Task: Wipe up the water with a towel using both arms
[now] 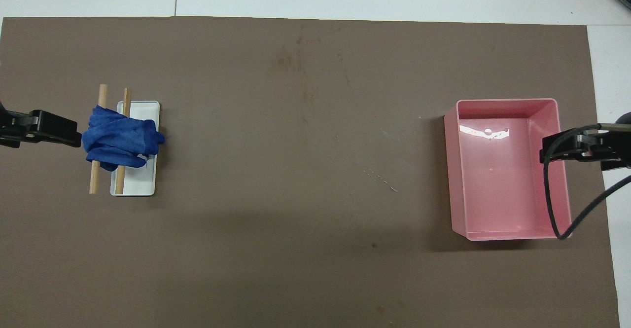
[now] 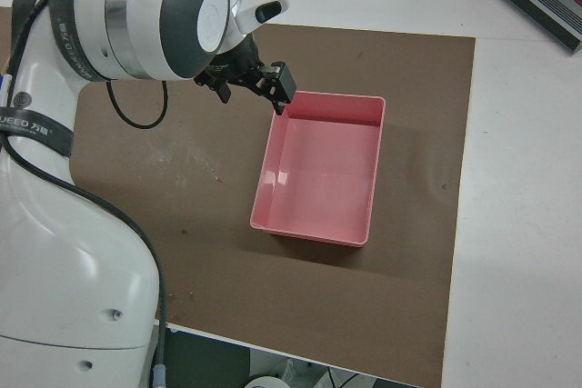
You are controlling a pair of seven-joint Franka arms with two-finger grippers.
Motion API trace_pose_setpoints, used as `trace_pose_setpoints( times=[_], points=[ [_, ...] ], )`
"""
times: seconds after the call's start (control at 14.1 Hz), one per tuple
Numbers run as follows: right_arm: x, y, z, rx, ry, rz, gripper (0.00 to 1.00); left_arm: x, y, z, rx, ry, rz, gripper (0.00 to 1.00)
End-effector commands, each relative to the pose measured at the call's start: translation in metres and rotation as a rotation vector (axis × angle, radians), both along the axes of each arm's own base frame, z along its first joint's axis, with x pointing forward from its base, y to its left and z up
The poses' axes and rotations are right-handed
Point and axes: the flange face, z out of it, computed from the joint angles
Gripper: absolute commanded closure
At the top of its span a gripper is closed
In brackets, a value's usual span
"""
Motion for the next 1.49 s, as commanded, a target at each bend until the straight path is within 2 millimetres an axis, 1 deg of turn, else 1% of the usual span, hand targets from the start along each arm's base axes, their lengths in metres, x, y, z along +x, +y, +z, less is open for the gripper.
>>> trace_pose_setpoints(
  times=[0.0,0.71,1.42],
  points=[
    [-0.0049,-0.0031,-0.0007,0.021,-0.007,0.014,0.00,-0.0026,0.0007,0.0003,-0.001,-0.003,-0.013,0.00],
    [-0.0044,-0.0031,-0.0015,0.020,-0.005,0.002,0.00,-0.0016,0.0006,0.0009,-0.002,-0.015,-0.013,0.00],
    [-0.0044,0.0016,-0.0017,0.020,-0.010,0.007,0.00,-0.0015,-0.0002,0.0010,-0.002,-0.017,-0.014,0.00]
  ],
)
